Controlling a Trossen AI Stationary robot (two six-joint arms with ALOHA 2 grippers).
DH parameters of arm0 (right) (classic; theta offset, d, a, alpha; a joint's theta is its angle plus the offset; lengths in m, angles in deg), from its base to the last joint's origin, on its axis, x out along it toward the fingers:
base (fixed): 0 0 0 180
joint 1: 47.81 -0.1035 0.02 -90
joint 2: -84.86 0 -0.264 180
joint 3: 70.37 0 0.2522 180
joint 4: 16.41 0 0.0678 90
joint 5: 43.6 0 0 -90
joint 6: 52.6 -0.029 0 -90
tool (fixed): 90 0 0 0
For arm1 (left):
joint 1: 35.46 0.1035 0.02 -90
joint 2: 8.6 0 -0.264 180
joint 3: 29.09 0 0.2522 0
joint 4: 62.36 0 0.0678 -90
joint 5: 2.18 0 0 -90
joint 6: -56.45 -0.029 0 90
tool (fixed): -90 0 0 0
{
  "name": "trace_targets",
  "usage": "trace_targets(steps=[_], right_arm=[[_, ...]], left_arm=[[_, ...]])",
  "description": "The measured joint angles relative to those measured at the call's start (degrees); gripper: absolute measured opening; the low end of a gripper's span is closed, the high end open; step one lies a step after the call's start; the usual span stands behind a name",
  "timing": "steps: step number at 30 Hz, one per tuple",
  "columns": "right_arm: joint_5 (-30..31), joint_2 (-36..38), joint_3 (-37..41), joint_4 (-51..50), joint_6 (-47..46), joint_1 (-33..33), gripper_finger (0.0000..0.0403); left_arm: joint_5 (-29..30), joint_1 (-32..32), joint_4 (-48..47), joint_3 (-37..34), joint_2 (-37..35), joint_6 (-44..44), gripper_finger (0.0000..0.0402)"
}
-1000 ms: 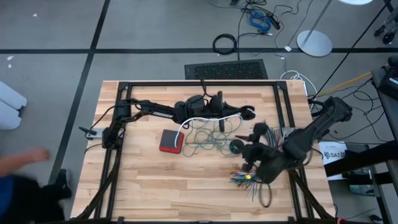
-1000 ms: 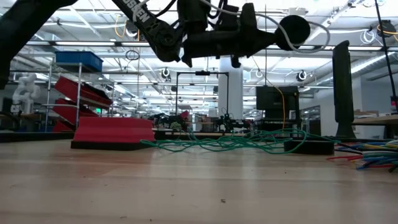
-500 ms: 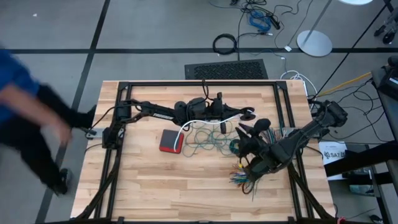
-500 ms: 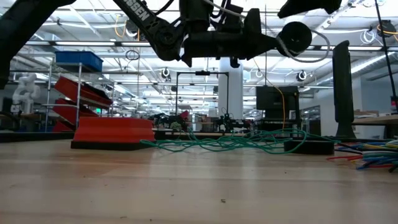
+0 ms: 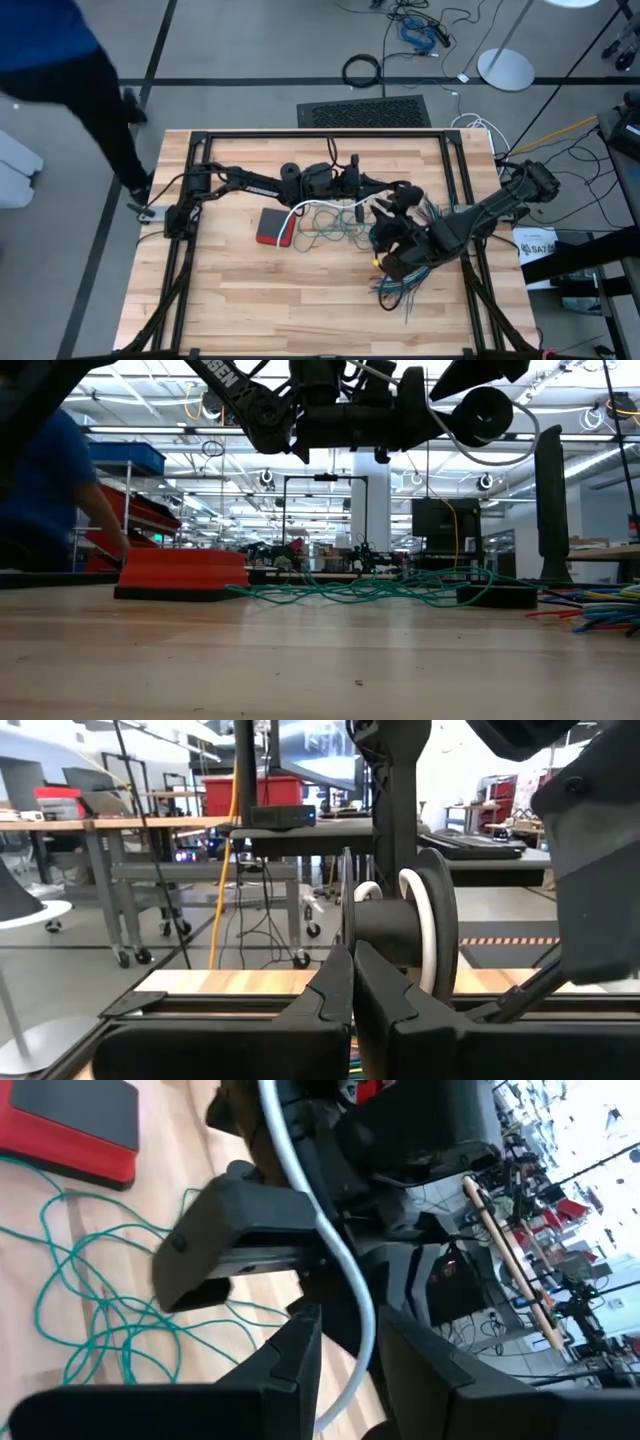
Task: Coiling cords
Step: Coil the white wire cable on the spool
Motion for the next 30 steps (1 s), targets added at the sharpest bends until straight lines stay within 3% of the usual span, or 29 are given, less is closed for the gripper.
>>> trace_targets(steps=[14, 22, 30], right_arm=[[-1.25, -1.23, -0.02, 3.49, 4.52, 2.79, 0.0089], [2.21, -3.54, -0.02, 2.94, 3.20, 3.55, 0.0087], [2.76, -3.55, 0.00, 3.46, 2.47, 3.47, 0.0013]], left_arm=[[-0.02, -1.35, -0.03, -0.07, 0.00, 0.31, 0.0000], [0.20, -1.30, -0.03, -0.17, 0.09, 0.49, 0.0000], [0.39, -1.25, 0.34, -0.07, 0.09, 0.73, 0.0000]])
